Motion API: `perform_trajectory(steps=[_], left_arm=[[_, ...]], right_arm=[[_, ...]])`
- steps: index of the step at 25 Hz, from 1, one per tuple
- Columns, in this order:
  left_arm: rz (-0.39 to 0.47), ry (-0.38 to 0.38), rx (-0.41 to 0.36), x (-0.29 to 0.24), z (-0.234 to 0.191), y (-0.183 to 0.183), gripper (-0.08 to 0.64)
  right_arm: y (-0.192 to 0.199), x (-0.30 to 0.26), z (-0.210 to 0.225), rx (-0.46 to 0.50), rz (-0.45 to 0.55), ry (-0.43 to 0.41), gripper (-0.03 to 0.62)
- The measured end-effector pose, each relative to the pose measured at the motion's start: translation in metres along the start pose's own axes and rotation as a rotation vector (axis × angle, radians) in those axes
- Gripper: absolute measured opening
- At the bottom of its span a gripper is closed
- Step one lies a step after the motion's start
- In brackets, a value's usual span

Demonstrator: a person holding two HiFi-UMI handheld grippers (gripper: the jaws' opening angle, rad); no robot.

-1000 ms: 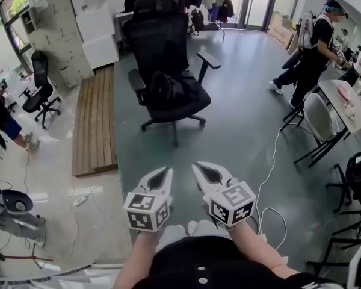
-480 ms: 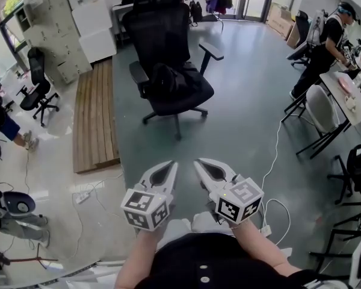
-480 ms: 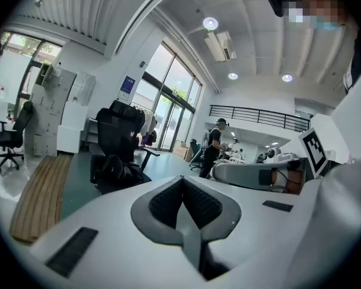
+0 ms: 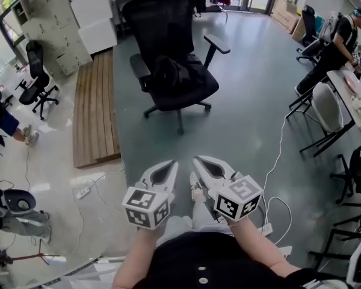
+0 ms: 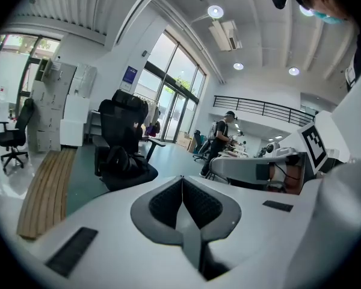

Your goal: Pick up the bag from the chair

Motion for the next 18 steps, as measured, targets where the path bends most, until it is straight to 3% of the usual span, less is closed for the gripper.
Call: perform_trajectory(steps=[7,18], left_arm=[[-0.012,-0.004,0.023,-0.063,-0.026,-0.038,0.018],[0.046,-0.066,0.029,-0.176,-0.057,-0.129,0.018]], right_arm=[[-0.019,-0.049,0.067,-0.023,0.019,-0.042,-0.002],[-0.054,-0.130,0.199,-0.005,-0.016,-0.097,-0.002]])
Point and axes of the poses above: the fingertips, and each gripper's own axes: x backward along the fingers, z to its right, y out of its underside, the point moved 10 cm from there along x, backward along the fingers, and after that the axes turned 14 degrees about x, right-handed, at the moved point
